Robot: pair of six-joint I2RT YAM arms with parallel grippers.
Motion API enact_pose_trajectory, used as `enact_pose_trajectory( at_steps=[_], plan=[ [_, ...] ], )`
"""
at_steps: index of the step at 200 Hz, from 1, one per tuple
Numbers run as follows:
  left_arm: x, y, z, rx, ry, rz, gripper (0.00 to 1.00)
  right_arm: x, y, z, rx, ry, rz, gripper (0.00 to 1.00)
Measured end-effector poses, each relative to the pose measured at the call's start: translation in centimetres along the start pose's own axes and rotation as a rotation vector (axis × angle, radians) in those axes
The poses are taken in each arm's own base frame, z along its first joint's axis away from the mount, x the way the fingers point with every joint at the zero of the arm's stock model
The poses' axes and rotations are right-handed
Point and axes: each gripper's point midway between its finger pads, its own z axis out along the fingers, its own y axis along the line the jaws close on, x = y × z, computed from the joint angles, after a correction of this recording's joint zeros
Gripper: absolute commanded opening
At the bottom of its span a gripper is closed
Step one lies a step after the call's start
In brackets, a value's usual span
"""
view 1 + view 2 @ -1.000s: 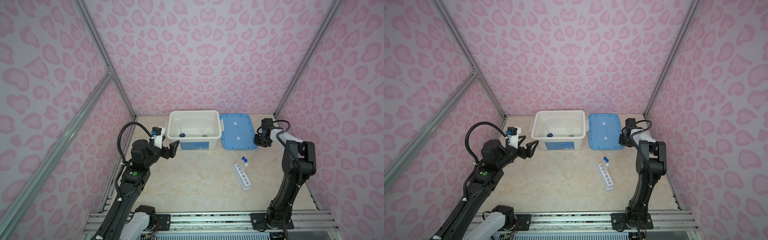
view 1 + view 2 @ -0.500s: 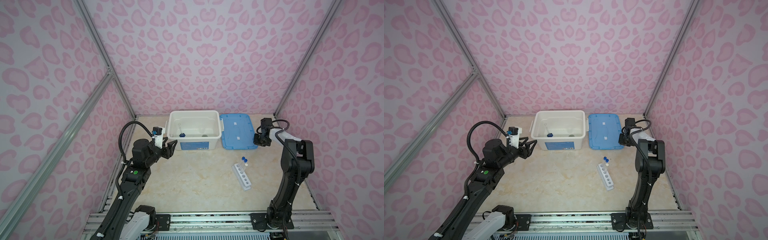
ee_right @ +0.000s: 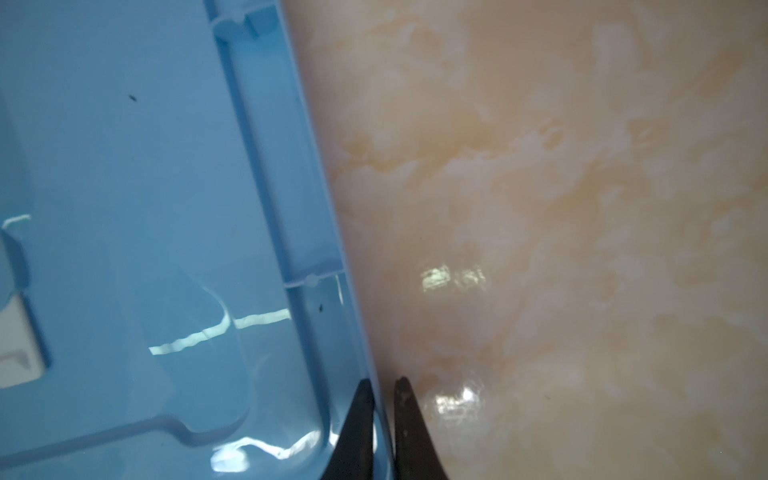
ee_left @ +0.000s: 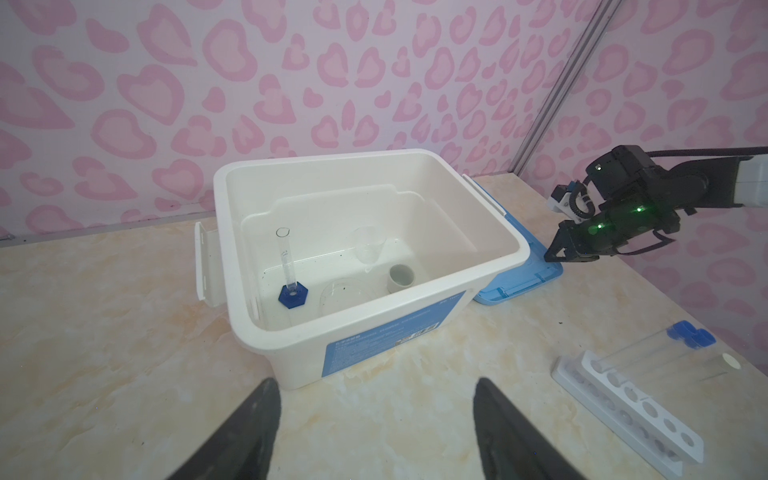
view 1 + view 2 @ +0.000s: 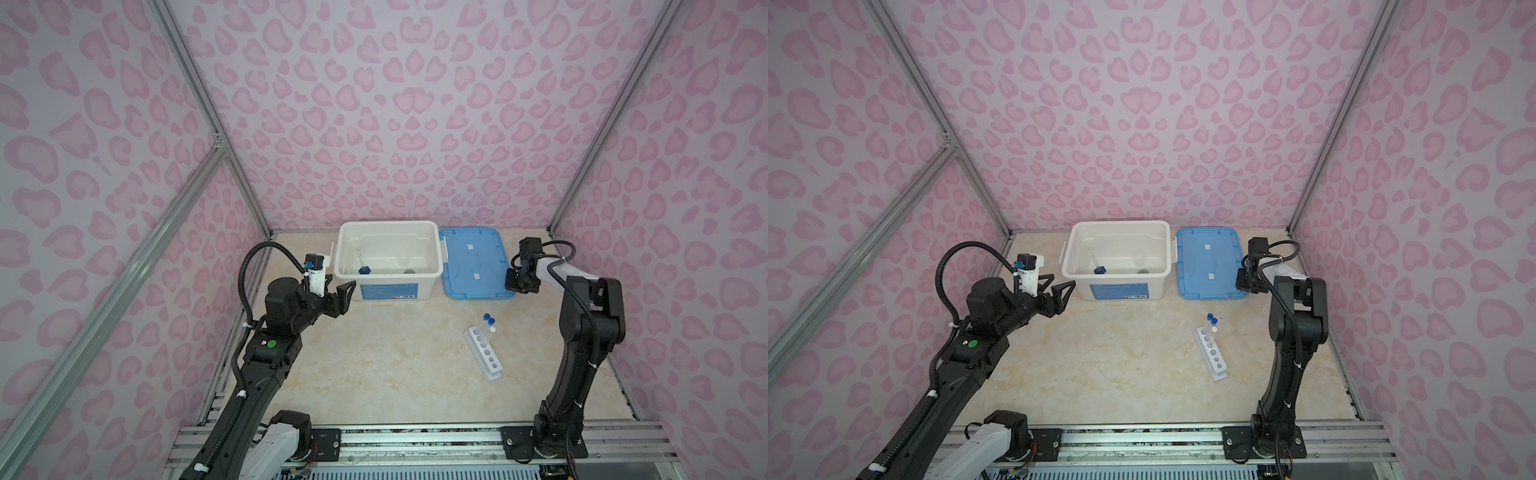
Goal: Organize the chemistry lab equipment
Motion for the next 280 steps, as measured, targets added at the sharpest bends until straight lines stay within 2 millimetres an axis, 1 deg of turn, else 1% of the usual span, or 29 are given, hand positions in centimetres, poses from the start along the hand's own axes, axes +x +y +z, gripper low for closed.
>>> enact_pose_trajectory(
  at_steps=[47,82,105,130,153,204,226,246,280],
  plan=[
    [0.0,0.1,-0.2,-0.011,-0.001,-0.004,0.81,-0.3,0.5,0.1,-0.022,-0.011,0.0,0.05],
    [0.2,0.1,-0.3,-0.013,0.01,-0.007,0.92,-0.5,0.8,0.1,-0.025,-0.019,-0.001,0.03],
    [0.2,0.2,-0.3,-0.019,0.009,-0.006,0.95,-0.5,0.8,0.1,-0.024,-0.019,-0.001,0.0],
    [0.2,0.3,-0.3,-0.021,0.009,-0.006,0.97,-0.4,0.7,-0.4,-0.022,-0.018,-0.002,0.0],
    [0.2,0.3,-0.3,-0.021,0.009,-0.006,0.97,-0.6,0.6,-1.7,-0.023,-0.032,0.001,0.0],
    [0.3,0.2,-0.2,-0.015,0.013,-0.007,0.97,-1.8,-0.3,-5.9,-0.032,-0.094,0.022,0.0],
    [0.3,0.0,0.0,0.001,0.018,-0.009,0.93,-2.0,-0.6,-7.6,-0.037,-0.12,0.03,0.0],
    [0.7,-0.3,0.3,0.021,0.032,-0.014,0.9,-1.4,-1.3,-8.7,-0.038,-0.128,0.047,0.0],
    [0.9,-1.3,0.6,0.068,0.045,-0.018,0.9,0.2,-2.4,-9.6,-0.039,-0.12,0.078,0.0]
  ],
)
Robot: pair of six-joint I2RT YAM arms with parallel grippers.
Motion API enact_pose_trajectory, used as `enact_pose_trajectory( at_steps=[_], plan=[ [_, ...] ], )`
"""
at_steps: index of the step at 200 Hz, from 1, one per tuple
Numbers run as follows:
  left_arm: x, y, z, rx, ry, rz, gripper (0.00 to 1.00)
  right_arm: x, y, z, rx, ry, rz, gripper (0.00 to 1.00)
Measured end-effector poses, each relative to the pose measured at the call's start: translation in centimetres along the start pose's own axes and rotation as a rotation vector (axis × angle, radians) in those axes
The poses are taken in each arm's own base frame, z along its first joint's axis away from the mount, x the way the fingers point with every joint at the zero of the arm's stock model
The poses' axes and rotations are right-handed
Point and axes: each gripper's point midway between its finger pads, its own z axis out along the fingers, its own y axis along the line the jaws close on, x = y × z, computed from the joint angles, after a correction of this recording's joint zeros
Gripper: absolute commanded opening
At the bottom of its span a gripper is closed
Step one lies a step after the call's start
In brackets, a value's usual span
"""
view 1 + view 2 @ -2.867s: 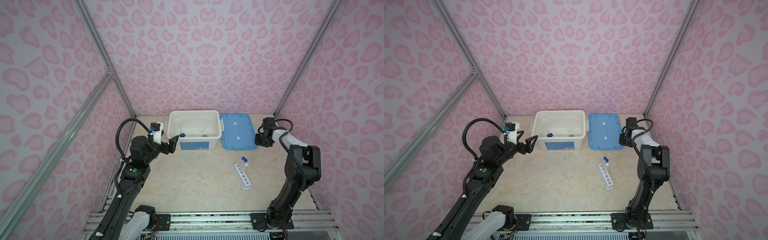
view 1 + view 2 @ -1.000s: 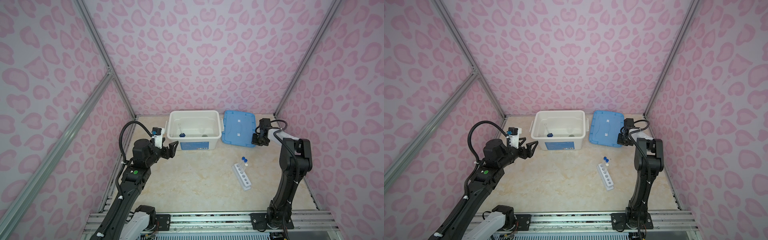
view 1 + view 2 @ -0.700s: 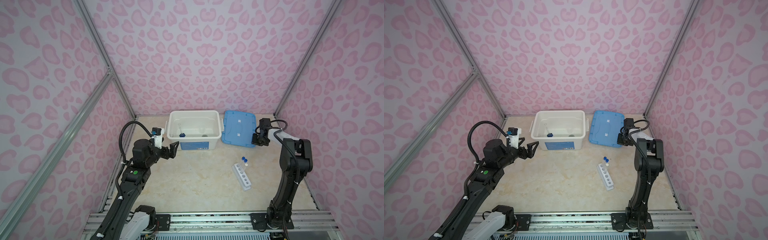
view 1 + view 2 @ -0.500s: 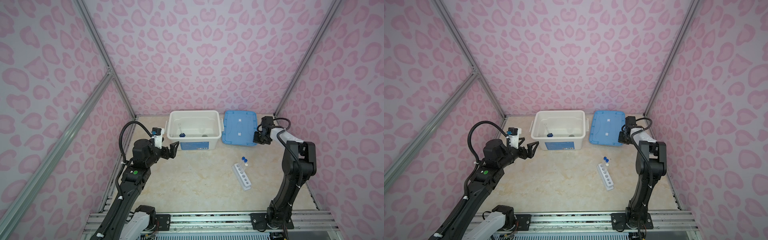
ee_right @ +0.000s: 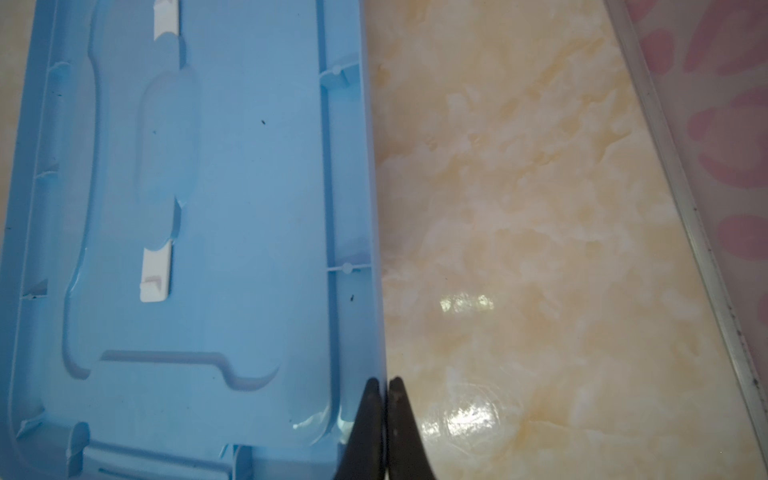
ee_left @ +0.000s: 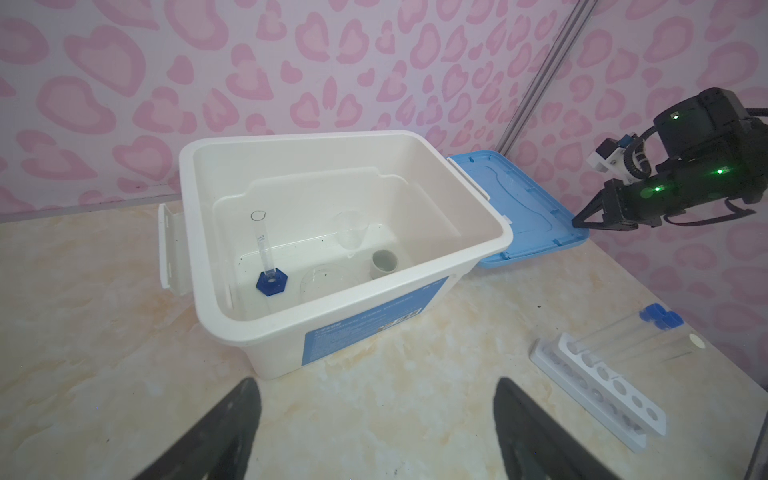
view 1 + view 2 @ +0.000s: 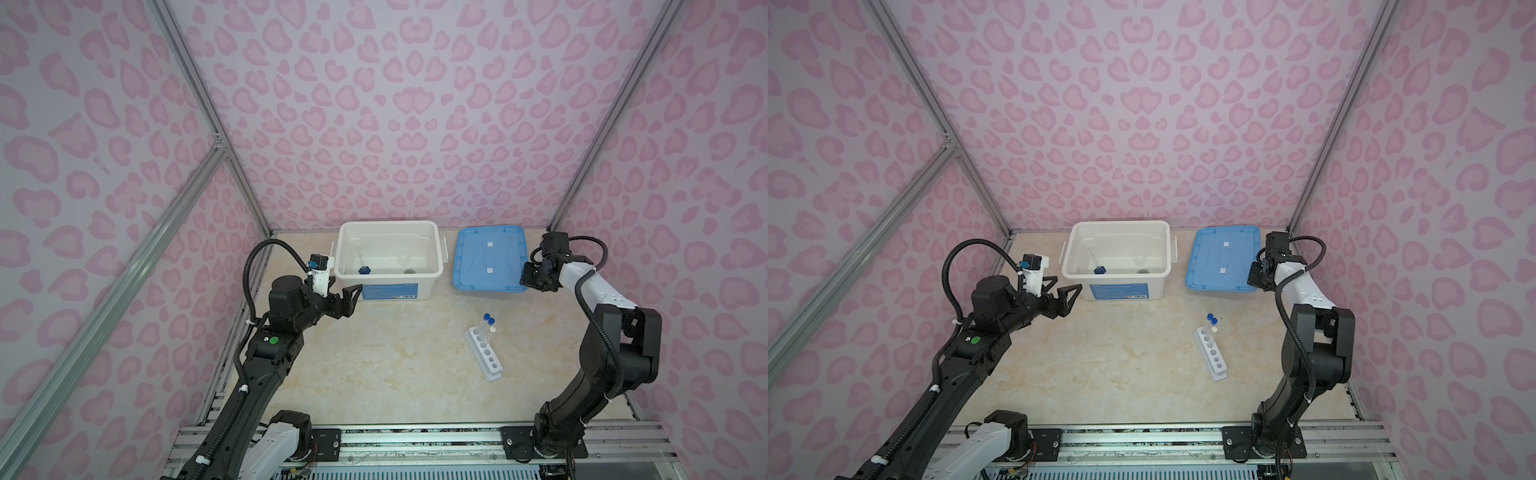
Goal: Organize the chemistry lab equipment
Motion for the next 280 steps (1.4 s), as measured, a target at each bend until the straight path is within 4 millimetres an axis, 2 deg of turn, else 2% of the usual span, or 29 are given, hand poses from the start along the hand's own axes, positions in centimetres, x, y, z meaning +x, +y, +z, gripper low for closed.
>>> enact_pose_trajectory(
  at_steps=[25,73,108,128,164,206,263,280],
  plan=[
    [-0.4,-0.9,0.6,0.032,0.0,0.01,0.88,0.0,0.4,-1.3,-0.031,-0.013,0.022,0.0],
    [0.4,-3.6,2.3,0.115,0.036,0.01,0.87,-2.2,2.2,-5.3,-0.128,-0.108,0.046,0.0],
    [1.1,-4.6,3.6,0.147,0.058,0.012,0.87,-2.5,2.9,-6.4,-0.147,-0.131,0.041,0.0],
    [1.3,-5.1,3.9,0.16,0.062,0.009,0.87,-1.5,2.4,-5.4,-0.129,-0.104,0.043,0.0],
    [1.3,-5.1,3.9,0.153,0.061,0.011,0.87,1.3,0.7,-1.8,-0.055,-0.001,0.056,0.0],
    [0.8,-5.0,3.6,0.14,0.042,0.016,0.87,1.8,-0.3,0.7,-0.005,0.033,0.053,0.0],
    [0.8,-4.8,3.6,0.129,0.042,0.02,0.87,4.1,-1.7,4.1,0.069,0.117,0.031,0.0],
    [0.8,-4.7,3.6,0.124,0.042,0.026,0.87,4.6,-1.8,4.7,0.073,0.134,0.03,0.09]
  ],
)
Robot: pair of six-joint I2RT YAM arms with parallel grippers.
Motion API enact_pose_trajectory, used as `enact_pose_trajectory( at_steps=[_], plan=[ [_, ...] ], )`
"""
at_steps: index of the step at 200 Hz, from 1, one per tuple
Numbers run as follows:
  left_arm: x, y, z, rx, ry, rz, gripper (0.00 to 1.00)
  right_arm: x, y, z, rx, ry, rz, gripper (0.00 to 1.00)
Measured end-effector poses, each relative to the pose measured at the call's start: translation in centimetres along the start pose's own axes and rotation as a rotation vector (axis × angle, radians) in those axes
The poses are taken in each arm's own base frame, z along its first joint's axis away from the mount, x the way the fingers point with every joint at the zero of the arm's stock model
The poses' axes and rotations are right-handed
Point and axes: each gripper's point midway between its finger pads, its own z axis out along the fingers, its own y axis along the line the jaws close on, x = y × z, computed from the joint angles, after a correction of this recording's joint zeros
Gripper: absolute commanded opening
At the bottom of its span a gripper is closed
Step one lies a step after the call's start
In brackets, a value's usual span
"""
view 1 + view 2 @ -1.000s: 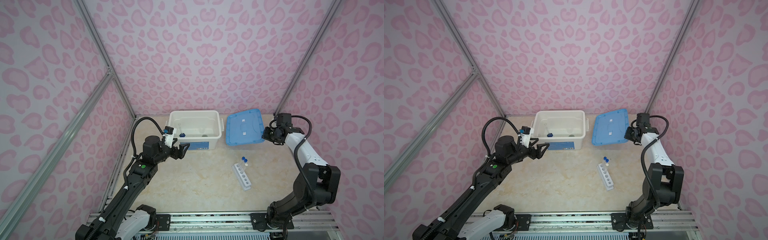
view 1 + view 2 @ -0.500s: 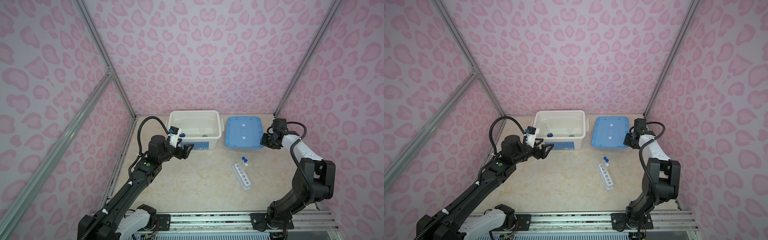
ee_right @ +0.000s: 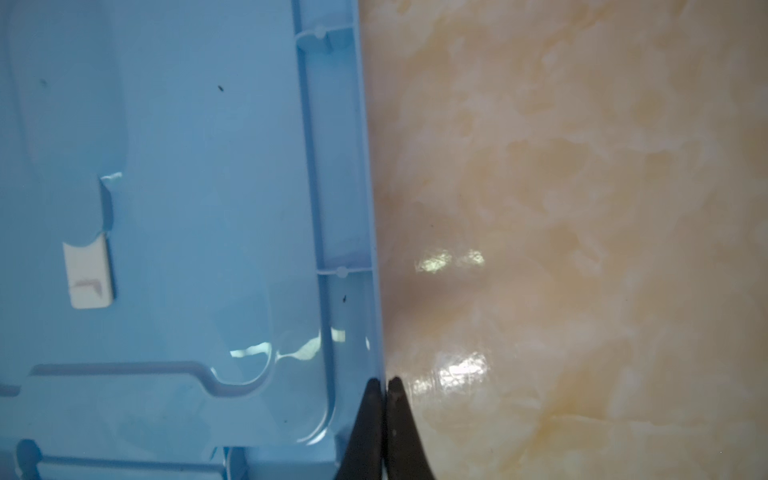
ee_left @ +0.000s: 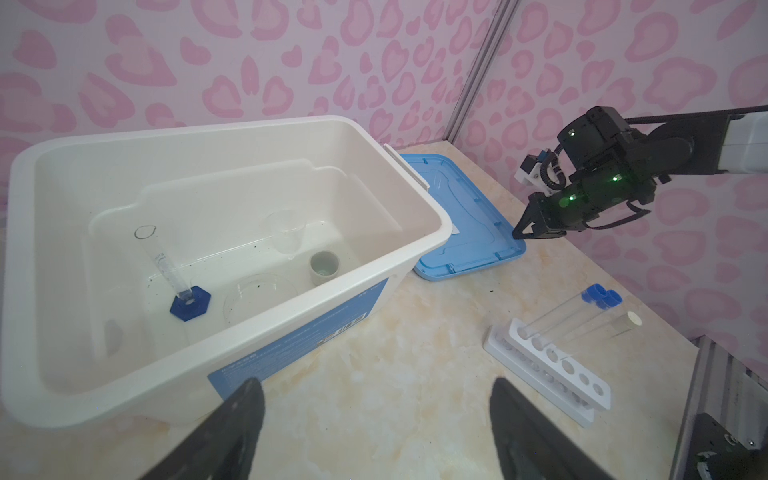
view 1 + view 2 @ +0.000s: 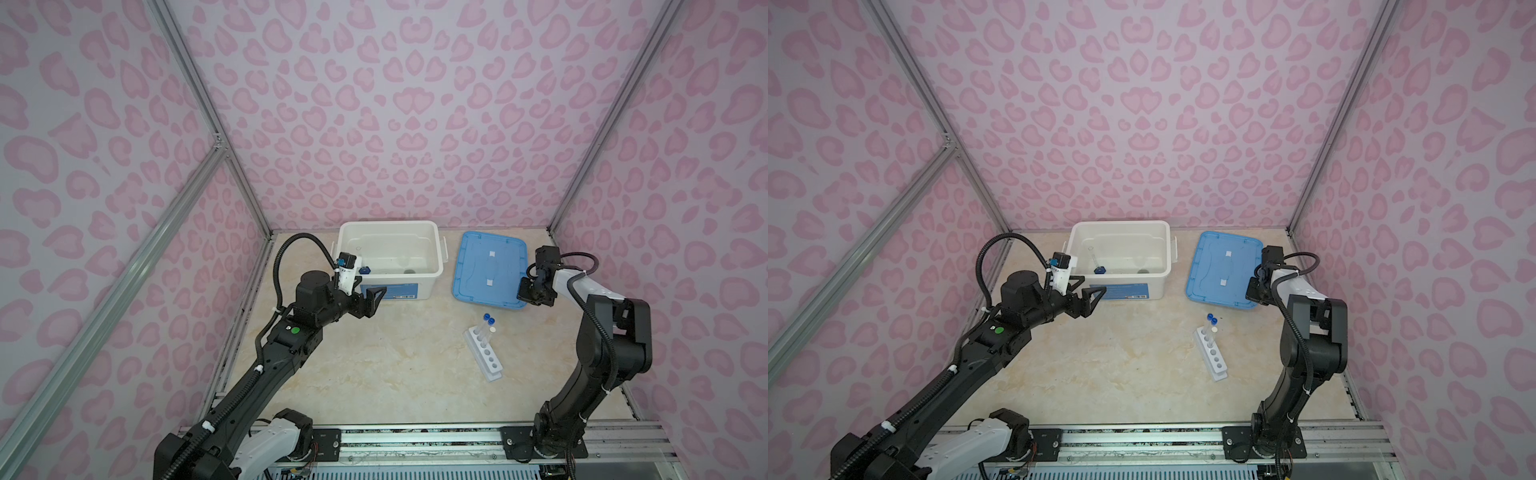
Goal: Organize the chemistry lab equipment
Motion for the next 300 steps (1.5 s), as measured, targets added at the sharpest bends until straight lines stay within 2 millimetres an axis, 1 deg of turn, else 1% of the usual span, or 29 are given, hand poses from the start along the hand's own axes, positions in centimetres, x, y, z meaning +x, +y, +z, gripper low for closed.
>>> enact_pose_trajectory(
  at_steps=[23,46,63,89,111,159,218,246,276,290,300],
  plan=[
    [-0.1,0.0,0.0,-0.003,-0.001,0.005,0.87,0.3,0.0,0.3,0.002,0.01,-0.002,0.21],
    [0.0,0.1,0.0,-0.01,0.001,0.006,0.87,0.6,0.1,0.7,0.001,0.011,-0.003,0.24],
    [0.1,0.1,0.0,-0.01,0.005,0.006,0.87,1.4,0.0,1.0,0.004,0.027,0.002,0.25],
    [0.3,0.2,0.0,-0.015,0.014,0.005,0.87,2.2,0.0,1.4,0.003,0.046,0.009,0.23],
    [0.3,0.3,0.0,-0.018,0.014,0.006,0.87,2.4,0.3,1.9,-0.003,0.054,0.012,0.21],
    [0.2,0.5,-0.3,-0.033,0.009,0.022,0.88,1.9,0.6,2.2,-0.002,0.044,0.023,0.15],
    [0.4,0.8,-0.5,-0.055,0.008,0.03,0.88,1.9,0.3,2.3,0.024,0.031,0.029,0.0],
    [0.9,0.9,-0.5,-0.057,0.017,0.026,0.88,2.0,0.3,2.4,0.028,0.024,0.032,0.0],
    [0.9,0.9,-0.5,-0.057,0.015,0.027,0.88,1.7,0.3,2.2,0.013,0.024,0.046,0.0],
    [0.8,0.9,-0.5,-0.057,0.014,0.027,0.88,1.4,0.7,1.8,-0.025,0.024,0.057,0.0],
    [0.8,0.9,-0.5,-0.057,0.014,0.026,0.88,1.1,0.9,0.6,-0.033,0.014,0.063,0.0]
  ],
)
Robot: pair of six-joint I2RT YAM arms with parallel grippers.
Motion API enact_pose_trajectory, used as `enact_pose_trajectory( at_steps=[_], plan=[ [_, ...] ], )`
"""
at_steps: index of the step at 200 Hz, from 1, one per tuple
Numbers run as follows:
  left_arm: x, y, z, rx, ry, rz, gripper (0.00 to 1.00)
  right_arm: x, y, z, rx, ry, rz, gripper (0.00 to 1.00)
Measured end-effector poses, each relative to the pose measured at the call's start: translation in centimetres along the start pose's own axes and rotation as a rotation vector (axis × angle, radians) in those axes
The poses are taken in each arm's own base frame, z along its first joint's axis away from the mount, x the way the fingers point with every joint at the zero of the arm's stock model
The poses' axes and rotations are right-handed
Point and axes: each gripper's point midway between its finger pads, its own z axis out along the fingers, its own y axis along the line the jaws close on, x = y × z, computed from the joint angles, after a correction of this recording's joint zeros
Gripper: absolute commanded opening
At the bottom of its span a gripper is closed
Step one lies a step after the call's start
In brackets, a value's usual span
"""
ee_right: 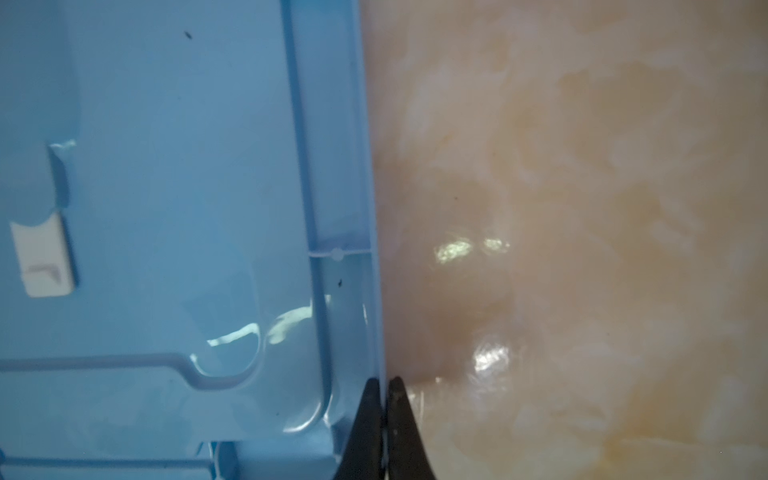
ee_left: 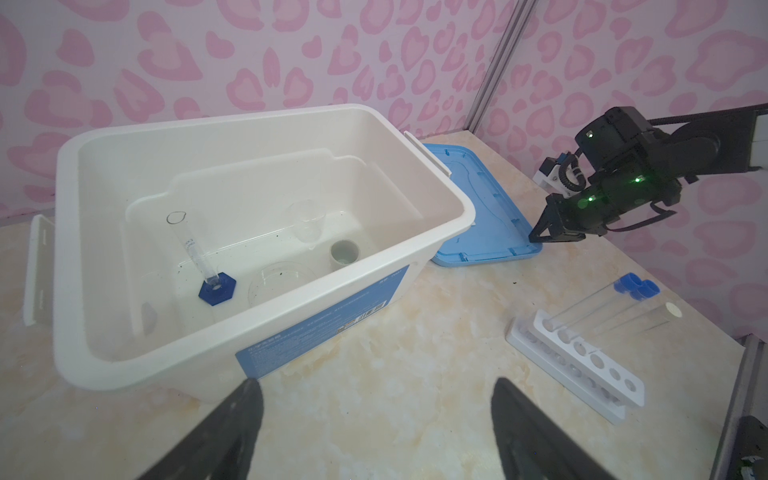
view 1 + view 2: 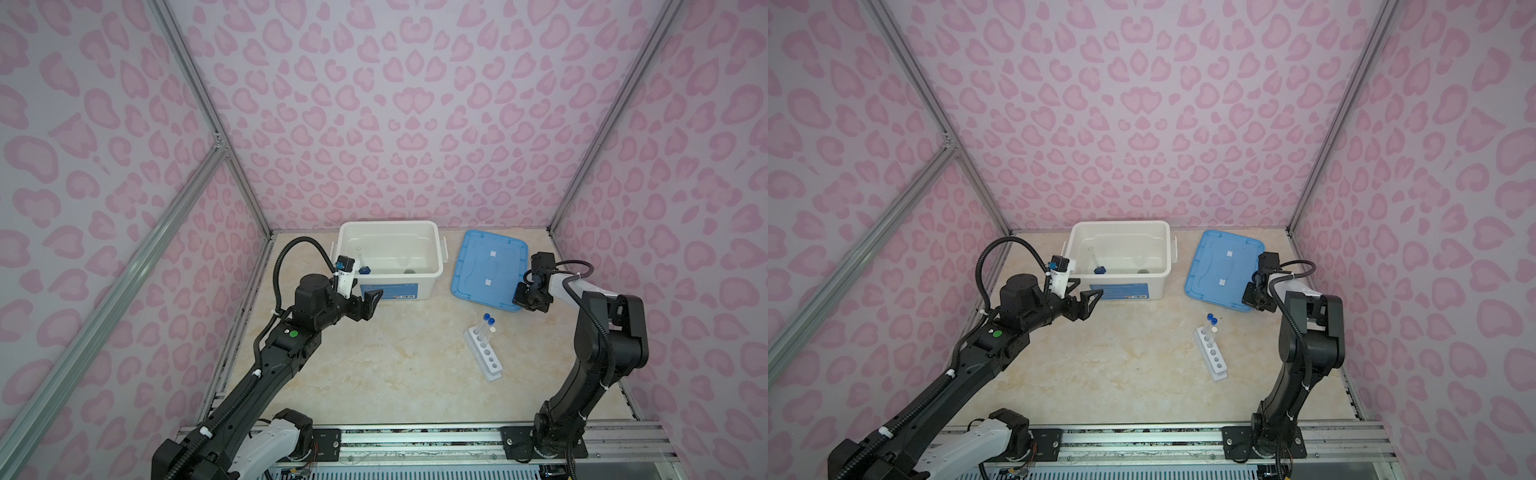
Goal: Organize the chemistry lab equipment
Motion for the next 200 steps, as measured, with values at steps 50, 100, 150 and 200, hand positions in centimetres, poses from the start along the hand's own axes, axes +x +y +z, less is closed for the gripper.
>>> enact_pose_trajectory(
  at_steps=[50,100,150,200],
  plan=[
    [0.4,-0.3,1.1,0.027,0.029,-0.032,0.86,-3.1,1.7,-7.5,-0.123,-0.149,0.022,0.0],
    [0.2,-2.4,3.1,0.097,0.053,-0.03,0.86,-3.7,1.7,-11.4,-0.176,-0.209,0.058,0.0],
    [-1.0,-4.2,5.4,0.149,0.051,-0.04,0.86,-4.0,2.0,-15.1,-0.213,-0.273,0.07,0.0],
    [-3.3,-5.5,8.1,0.197,0.025,-0.063,0.88,-4.4,1.4,-20.5,-0.233,-0.396,0.077,0.0]
  ],
)
